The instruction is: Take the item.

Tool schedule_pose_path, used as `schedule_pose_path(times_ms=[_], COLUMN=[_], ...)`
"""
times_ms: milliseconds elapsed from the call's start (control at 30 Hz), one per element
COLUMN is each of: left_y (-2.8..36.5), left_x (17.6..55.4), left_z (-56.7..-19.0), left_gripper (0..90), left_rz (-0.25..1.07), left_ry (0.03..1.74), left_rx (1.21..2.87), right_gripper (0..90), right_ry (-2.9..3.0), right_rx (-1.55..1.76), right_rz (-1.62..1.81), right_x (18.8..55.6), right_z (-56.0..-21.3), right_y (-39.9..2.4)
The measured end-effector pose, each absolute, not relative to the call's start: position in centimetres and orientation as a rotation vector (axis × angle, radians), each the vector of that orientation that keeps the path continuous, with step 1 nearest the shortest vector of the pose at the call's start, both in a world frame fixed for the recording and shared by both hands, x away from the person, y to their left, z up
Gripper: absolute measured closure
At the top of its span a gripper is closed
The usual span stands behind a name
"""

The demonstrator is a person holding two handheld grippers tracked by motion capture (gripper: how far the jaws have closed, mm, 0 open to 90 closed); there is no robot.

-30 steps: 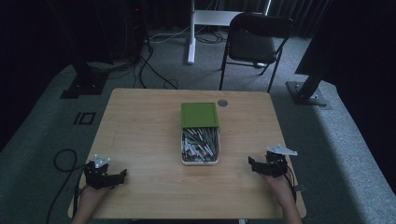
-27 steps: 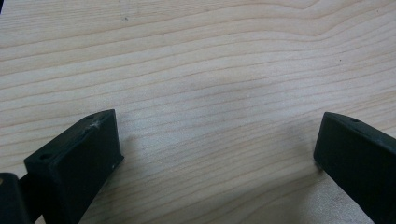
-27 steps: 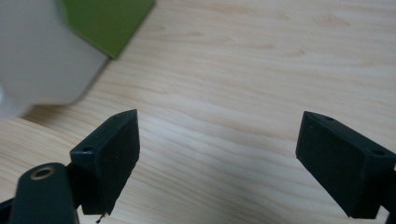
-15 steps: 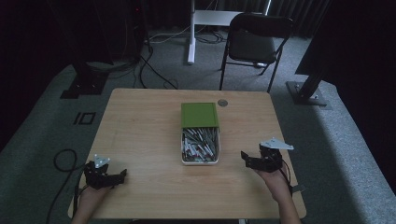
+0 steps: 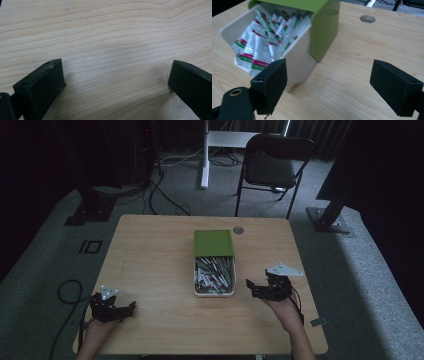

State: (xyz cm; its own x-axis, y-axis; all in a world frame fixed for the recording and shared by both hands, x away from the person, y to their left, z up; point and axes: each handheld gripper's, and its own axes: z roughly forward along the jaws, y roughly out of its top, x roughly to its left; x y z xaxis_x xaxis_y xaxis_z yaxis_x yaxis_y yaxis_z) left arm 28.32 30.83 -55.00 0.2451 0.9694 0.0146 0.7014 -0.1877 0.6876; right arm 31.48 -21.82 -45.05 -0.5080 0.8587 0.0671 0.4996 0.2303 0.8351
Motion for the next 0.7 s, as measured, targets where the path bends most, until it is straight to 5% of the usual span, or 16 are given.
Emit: schedule_pose_path(times_ms=[700], left_y=[30.8], left_x=[28.3], left_z=[-55.0], left_gripper=[1.3], left_rz=[0.621], left_ry=[1.519], left_rx=[1.962], right_gripper=[15.3], right_ry=[2.242], right_rx=[1.08], right_rz=[1.239], right_x=[31.9], right_z=[-44.3], right_y=[-15.0])
